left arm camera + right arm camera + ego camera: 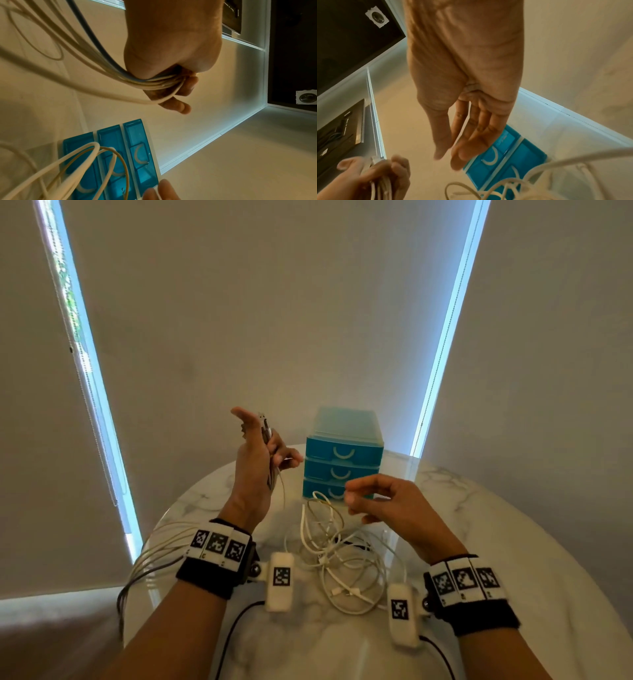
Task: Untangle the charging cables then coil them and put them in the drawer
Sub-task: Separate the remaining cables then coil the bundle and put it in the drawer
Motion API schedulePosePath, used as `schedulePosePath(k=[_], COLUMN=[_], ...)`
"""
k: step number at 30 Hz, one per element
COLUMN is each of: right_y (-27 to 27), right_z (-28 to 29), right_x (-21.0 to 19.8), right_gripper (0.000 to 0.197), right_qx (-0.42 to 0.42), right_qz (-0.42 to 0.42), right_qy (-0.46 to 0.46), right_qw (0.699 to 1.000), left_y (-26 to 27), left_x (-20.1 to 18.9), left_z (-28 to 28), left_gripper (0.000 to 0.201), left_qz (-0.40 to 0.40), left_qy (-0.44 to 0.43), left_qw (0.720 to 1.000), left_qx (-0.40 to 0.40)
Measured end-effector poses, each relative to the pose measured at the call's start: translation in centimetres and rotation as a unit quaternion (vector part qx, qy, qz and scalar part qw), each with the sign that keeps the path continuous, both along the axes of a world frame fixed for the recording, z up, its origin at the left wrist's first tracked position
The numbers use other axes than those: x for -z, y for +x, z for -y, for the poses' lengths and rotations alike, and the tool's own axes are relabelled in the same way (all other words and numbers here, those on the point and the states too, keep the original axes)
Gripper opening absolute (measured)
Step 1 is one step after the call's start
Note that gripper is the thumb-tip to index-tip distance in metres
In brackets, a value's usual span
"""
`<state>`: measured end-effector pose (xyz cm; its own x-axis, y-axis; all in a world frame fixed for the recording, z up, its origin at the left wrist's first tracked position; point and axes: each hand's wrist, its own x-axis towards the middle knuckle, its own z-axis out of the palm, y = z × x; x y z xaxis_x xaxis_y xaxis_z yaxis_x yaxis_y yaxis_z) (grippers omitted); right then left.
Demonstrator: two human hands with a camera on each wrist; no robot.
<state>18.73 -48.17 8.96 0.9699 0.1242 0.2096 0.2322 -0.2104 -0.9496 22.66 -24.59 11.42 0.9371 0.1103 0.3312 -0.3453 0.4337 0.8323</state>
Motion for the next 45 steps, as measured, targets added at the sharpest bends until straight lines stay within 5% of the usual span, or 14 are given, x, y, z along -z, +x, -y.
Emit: schedulePosePath(k=[5, 7, 11, 13, 20, 23, 25, 29, 33, 36, 38, 41, 45], right_y=[0.4, 0.6, 1.2, 1.0, -0.5, -0.6, -0.5, 0.0, 0.3, 0.1, -0.1, -0.4, -0.3], right_z=[-0.5, -0.5, 1.3, 2.2, 3.0, 2.9, 2.9, 4.0, 4.3, 4.1, 3.8, 2.5, 0.2], right_x=[1.3, 1.4, 0.4, -0.3, -0.6, -0.8, -0.8, 0.1, 1.5, 2.1, 1.9, 1.0, 1.8], right_gripper=[0.022, 0.021, 0.027, 0.026, 0.03, 0.032, 0.031, 0.025, 0.025, 0.019, 0.029, 0.039, 0.022], right_qx=[-0.103, -0.076, 0.127, 0.163, 0.162, 0.126, 0.111, 0.176, 0.136, 0.055, 0.04, 0.098, 0.051], right_qz=[-0.037, -0.021, 0.126, 0.164, 0.158, 0.133, 0.119, 0.086, -0.049, -0.092, -0.028, 0.103, 0.121], right_qy=[-0.177, -0.178, -0.043, 0.048, 0.217, 0.273, 0.274, 0.169, 0.003, -0.176, -0.246, -0.167, -0.151], right_qw=[0.978, 0.981, 0.983, 0.972, 0.95, 0.944, 0.948, 0.966, 0.989, 0.979, 0.968, 0.976, 0.98], left_y=[-0.1, -0.1, -0.3, -0.1, -0.3, -0.3, -0.1, -0.1, 0.4, 0.7, 0.8, 0.5, -0.2], left_x=[0.3, 0.7, 1.3, 1.7, 2.1, 2.8, 3.3, 2.0, -0.7, -1.2, -0.4, 1.3, 1.9], left_z=[-0.2, 0.0, 1.2, 1.9, 3.6, 4.3, 4.6, 3.9, 3.1, 3.1, 3.1, 3.1, 3.1], left_gripper=[0.06, 0.053, 0.046, 0.046, 0.041, 0.055, 0.05, 0.043, 0.028, 0.026, 0.029, 0.029, 0.035], left_qz=[-0.01, -0.016, -0.048, -0.065, -0.086, -0.084, -0.067, -0.018, 0.014, -0.023, -0.046, -0.048, -0.013], left_qy=[0.077, 0.149, 0.305, 0.38, 0.483, 0.541, 0.529, 0.391, 0.232, 0.162, 0.154, 0.156, 0.193], left_qw=[0.997, 0.988, 0.95, 0.921, 0.869, 0.835, 0.843, 0.919, 0.962, 0.981, 0.986, 0.986, 0.975], left_qx=[0.024, 0.027, 0.046, 0.058, 0.069, 0.063, 0.063, -0.057, -0.143, -0.1, -0.044, 0.02, 0.11])
